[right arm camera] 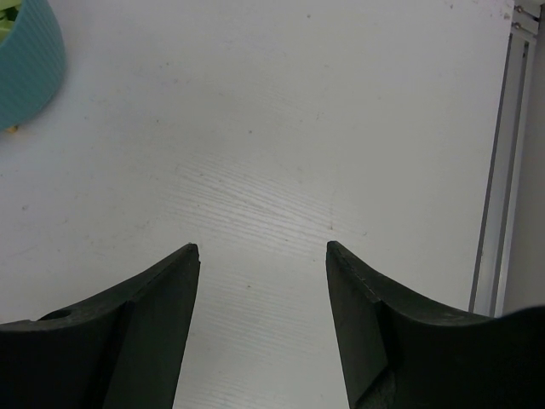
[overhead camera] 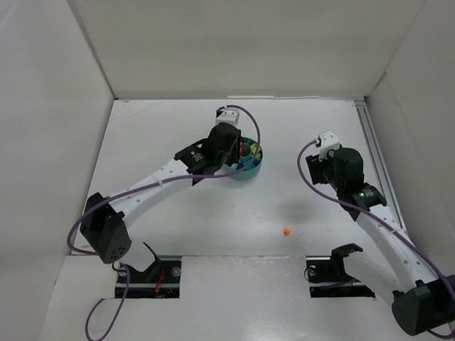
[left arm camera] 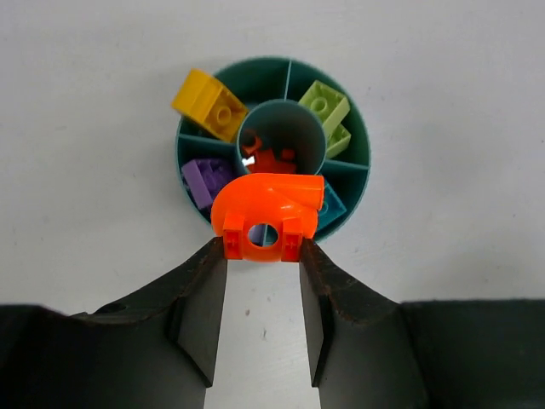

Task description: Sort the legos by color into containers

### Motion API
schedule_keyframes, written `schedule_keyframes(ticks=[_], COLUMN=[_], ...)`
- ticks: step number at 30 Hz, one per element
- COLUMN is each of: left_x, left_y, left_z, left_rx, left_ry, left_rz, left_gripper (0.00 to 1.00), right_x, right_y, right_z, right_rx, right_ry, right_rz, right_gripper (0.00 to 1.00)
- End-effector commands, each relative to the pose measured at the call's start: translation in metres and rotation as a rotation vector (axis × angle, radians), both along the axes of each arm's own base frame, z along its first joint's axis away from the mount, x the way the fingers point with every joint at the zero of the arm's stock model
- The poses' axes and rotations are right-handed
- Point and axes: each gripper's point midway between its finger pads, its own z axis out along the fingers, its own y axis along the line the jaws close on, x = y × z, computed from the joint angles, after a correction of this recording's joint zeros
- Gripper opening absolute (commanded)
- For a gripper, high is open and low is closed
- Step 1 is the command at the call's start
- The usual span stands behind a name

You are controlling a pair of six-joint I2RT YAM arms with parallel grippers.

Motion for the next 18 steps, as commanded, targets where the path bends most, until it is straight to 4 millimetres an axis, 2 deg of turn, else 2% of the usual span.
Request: schedule_keyframes(ticks=[1,2,4,5,6,8,9,14,18], left_x=[0.023,0.031,0.039,0.044,0.05,0.058,0.064,0.065,0.066], left_y=[-0.013,-0.014,-0.017,-0.021,-0.022,-0.026,-0.027,-0.037,-0.042], left_z=[0.026,0.031,0.03,0.022,0.027,0.02,0.024,0.018,0.001], left_rx=[0.012,0.004,0.01,0.033,0.025,0.03,0.027,0.023,0.037], left_ry=[-0.08,-0.088,-0.085,-0.076,-0.085,-0.071,-0.078,-0.06,-0.027], left_rz=[-0.043,-0.031,-0.033,-0.041,-0.032,-0.033,-0.038,-0.077,-0.093], left_gripper=[0.22,0.22,0.22,0.22,0.22,0.22,0.22,0.22,0.22], right_x=[0.005,0.006,0.006,0.007,0.007,0.008,0.008,0.008,0.009], right_y=[0.0,-0.003,-0.003,-0.006,-0.006,-0.007,-0.007,-0.011,-0.009], right_z=[0.009,0.003,0.003,0.0,0.0,-0.003,-0.003,-0.003,-0.006], right_rx=[0.016,0.012,0.011,0.009,0.009,0.011,0.011,0.011,0.013], right_ry=[-0.044,-0.026,-0.026,-0.017,-0.017,-0.007,-0.007,-0.007,0.003], right_rz=[0.004,-0.006,-0.006,-0.016,-0.016,-0.017,-0.017,-0.028,-0.02], right_gripper=[0.66,0.66,0.66,0.66,0.66,0.66,0.66,0.66,0.66])
